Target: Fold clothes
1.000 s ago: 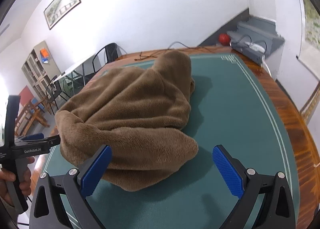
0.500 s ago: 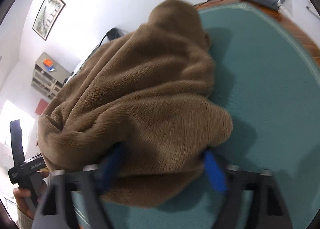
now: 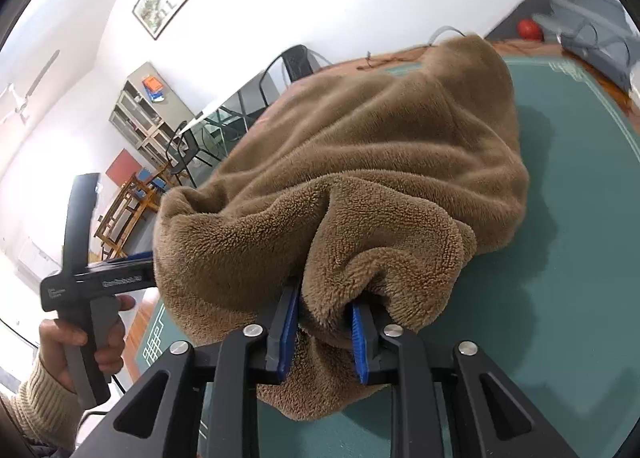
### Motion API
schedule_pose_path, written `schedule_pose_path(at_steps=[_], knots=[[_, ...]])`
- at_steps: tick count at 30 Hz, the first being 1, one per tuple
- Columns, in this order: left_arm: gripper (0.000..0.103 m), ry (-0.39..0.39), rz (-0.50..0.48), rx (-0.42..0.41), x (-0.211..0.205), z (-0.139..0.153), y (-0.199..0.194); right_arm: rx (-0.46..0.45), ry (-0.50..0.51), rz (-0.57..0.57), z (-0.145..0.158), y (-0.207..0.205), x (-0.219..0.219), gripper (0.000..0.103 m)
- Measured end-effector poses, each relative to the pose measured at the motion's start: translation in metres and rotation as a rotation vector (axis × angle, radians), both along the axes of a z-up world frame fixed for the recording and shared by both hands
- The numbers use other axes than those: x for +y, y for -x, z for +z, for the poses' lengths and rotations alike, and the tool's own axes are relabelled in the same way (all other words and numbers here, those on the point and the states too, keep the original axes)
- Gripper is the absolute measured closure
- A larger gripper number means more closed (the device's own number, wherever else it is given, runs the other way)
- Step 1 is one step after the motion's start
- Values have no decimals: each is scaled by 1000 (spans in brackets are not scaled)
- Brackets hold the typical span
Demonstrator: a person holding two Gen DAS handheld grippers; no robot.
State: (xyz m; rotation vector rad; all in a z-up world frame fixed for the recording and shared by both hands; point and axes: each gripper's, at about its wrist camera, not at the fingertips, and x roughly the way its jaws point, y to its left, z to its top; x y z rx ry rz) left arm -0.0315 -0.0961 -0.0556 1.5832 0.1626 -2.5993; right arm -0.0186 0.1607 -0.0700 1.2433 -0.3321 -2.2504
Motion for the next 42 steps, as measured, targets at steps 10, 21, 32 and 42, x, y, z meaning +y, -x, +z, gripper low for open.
schedule_pose_path(at_steps=[10,21,32,42], knots=[[0,4,-22,-24,23,-5,-18,-91,72,-163,-46,-75,63,48],[0,22,-74,38,60,14,-65,-294,413,-90,-103,-43,60,48],[0,31,-109,91,89,15,-110,-248,698,379,-15,24,-97,43],[0,81,-35,207,97,21,-70,-229,602,430,4,77,-195,38]])
